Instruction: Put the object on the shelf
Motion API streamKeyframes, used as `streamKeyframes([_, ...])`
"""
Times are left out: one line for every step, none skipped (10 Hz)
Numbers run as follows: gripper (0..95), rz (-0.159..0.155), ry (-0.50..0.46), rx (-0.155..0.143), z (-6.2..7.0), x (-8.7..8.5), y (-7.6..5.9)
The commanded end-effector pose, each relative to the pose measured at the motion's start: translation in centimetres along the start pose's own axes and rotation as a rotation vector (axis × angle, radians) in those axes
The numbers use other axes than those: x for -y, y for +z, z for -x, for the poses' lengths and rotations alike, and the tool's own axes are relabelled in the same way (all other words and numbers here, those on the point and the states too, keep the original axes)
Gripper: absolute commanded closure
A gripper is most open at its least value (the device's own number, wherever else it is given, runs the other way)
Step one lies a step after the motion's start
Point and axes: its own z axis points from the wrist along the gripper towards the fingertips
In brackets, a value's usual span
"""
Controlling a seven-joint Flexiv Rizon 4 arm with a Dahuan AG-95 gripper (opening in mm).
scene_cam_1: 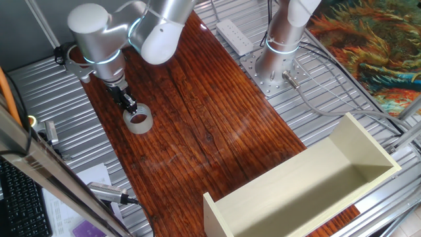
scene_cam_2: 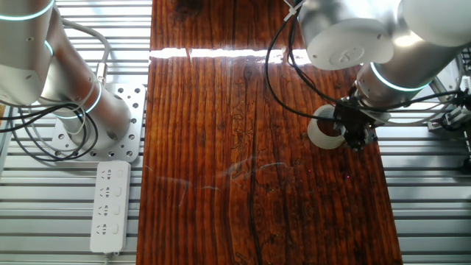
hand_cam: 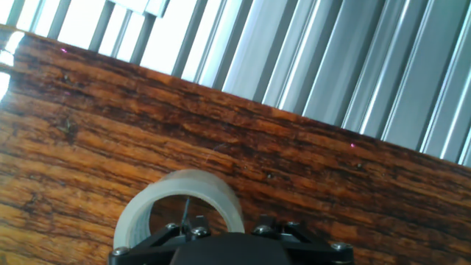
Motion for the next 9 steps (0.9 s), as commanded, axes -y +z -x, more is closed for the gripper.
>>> streamKeyframes([76.0,0.000,-0.002,0.002,0.06,0.06,0.29])
streamKeyframes([76.0,0.000,-0.005,0.002,0.05,0.06,0.38])
streamKeyframes([76.0,-0.001,-0.006,0.002,0.04,0.07,0.49])
streamKeyframes([76.0,-0.001,-0.005,0.003,0.04,0.07,0.53])
streamKeyframes([76.0,-0.002,0.003,0.003,0.04,0.07,0.53])
streamKeyframes([95.0,-0.010,0.013,0.000,0.04,0.07,0.52])
streamKeyframes([95.0,-0.017,0.015,-0.002,0.04,0.07,0.52])
streamKeyframes([95.0,-0.028,0.014,-0.007,0.04,0.07,0.52])
streamKeyframes([95.0,-0.030,0.017,-0.005,0.03,0.09,0.50])
